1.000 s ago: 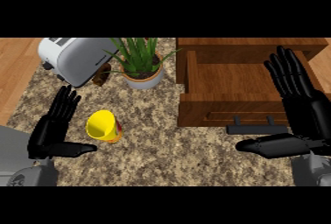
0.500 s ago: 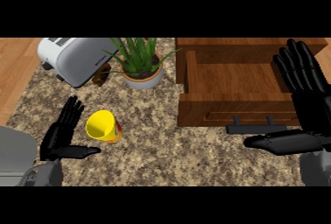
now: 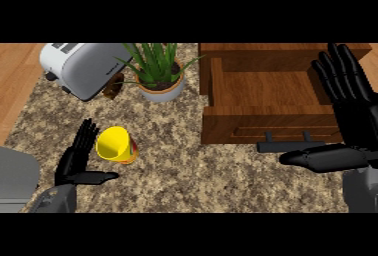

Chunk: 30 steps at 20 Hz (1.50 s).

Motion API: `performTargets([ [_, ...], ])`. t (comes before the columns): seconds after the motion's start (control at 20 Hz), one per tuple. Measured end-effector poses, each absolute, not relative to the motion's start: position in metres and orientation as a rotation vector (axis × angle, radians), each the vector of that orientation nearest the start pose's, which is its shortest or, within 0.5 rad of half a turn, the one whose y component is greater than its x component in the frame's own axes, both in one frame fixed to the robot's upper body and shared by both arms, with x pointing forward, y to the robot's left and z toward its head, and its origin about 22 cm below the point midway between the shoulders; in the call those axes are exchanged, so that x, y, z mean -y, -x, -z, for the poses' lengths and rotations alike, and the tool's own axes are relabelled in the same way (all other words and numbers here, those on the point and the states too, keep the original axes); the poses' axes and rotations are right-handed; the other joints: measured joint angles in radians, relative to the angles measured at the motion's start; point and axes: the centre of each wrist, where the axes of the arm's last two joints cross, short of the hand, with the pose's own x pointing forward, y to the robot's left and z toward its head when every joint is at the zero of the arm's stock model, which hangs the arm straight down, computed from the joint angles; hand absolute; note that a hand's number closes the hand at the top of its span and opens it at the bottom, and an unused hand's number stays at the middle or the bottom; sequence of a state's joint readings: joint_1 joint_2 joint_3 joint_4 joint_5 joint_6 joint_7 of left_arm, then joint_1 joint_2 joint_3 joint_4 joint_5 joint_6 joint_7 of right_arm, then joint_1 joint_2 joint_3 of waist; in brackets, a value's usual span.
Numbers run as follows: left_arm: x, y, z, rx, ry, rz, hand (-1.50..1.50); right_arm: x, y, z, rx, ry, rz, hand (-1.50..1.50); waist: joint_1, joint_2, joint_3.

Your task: Pick up the cup, place it into the drawer and close the drawer

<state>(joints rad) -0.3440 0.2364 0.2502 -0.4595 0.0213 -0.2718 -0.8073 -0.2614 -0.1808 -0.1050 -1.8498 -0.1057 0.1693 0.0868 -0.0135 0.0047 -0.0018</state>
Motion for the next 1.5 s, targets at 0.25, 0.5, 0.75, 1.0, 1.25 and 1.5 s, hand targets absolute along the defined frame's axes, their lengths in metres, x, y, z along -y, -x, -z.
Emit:
performTargets([
  [0.25,-0.333,-0.259,0.139,1.637,0.026,-0.037,-1.5,0.252,-0.271,-0.145,2.002,-0.068,-0.268,-1.5,-0.006,0.002,-0.001],
  [0.5,-0.324,-0.26,0.144,1.633,0.027,-0.033,-1.5,0.251,-0.273,-0.151,2.005,-0.068,-0.265,-1.5,-0.009,0.004,-0.001],
  [0.75,-0.322,-0.259,0.146,1.631,0.029,-0.018,-1.5,0.252,-0.272,-0.15,2.002,-0.076,-0.273,-1.5,-0.014,0.006,-0.002],
  [1.0,-0.312,-0.271,0.142,1.649,0.057,-0.012,-1.5,0.254,-0.268,-0.153,2.006,-0.07,-0.275,-1.5,-0.018,0.007,-0.002],
  [1.25,-0.303,-0.274,0.143,1.638,0.133,-0.023,1.5,0.255,-0.269,-0.154,2.0,-0.076,-0.278,-1.5,-0.02,0.009,-0.003],
  [1.5,-0.294,-0.282,0.138,1.707,0.154,-0.005,1.5,0.26,-0.273,-0.157,1.994,-0.059,-0.279,-1.5,-0.016,0.008,-0.003],
])
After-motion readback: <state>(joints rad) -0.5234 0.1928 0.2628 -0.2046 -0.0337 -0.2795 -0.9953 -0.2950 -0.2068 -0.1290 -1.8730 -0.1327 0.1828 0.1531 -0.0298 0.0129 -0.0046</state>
